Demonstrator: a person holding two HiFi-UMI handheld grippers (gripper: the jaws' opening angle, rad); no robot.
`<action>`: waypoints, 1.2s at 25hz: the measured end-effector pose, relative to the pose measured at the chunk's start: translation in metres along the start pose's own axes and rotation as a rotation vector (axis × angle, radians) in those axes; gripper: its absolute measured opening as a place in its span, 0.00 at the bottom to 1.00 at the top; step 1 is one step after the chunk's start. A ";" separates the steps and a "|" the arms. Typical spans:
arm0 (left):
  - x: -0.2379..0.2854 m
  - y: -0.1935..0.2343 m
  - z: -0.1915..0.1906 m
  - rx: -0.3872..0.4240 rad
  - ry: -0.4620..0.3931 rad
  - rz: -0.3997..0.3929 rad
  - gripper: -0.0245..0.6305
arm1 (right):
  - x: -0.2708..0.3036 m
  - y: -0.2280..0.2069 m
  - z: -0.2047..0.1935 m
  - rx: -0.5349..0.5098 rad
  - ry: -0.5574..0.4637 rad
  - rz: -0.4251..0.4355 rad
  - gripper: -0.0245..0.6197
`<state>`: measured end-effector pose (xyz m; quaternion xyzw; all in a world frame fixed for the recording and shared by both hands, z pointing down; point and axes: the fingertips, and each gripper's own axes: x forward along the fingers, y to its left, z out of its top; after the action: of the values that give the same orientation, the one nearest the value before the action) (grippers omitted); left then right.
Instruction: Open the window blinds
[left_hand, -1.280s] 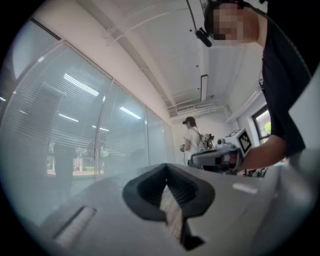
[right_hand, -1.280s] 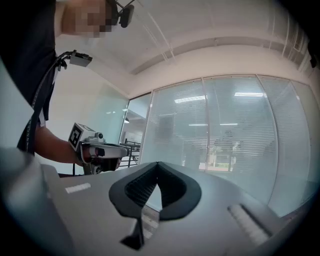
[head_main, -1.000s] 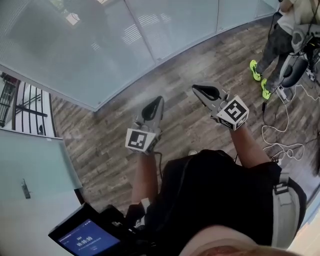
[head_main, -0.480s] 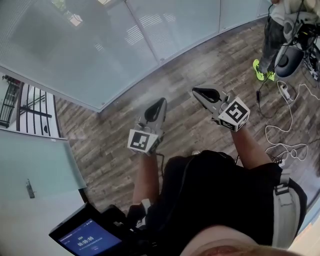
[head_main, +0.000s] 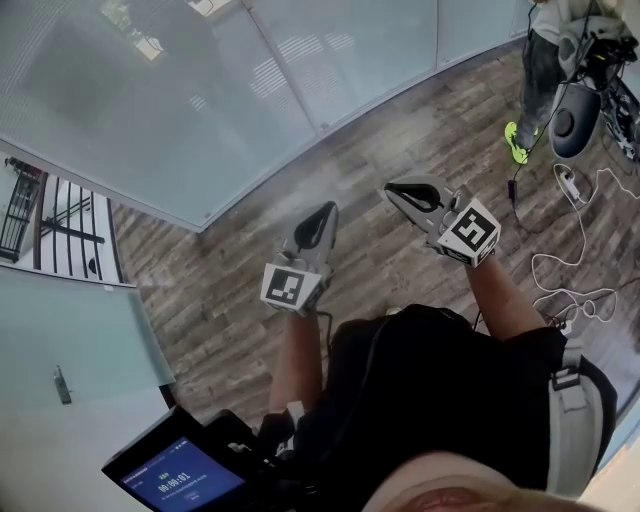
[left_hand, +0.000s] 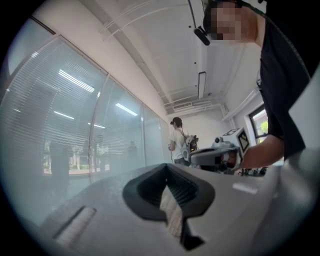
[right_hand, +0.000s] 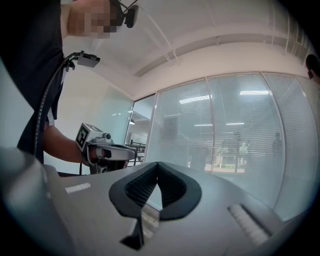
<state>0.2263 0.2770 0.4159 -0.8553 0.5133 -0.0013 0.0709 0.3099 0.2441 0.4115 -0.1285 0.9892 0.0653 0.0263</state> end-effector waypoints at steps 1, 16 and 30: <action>-0.001 0.000 0.000 0.000 -0.001 0.002 0.04 | 0.000 0.000 0.000 -0.001 -0.002 -0.002 0.05; -0.006 0.005 -0.002 0.005 -0.025 -0.007 0.04 | 0.002 -0.002 0.001 0.048 -0.044 -0.042 0.05; -0.019 0.018 0.003 -0.030 0.002 0.064 0.04 | 0.017 0.009 0.008 0.094 -0.091 0.040 0.05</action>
<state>0.2020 0.2854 0.4123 -0.8395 0.5403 0.0076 0.0576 0.2913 0.2494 0.4039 -0.1044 0.9913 0.0252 0.0760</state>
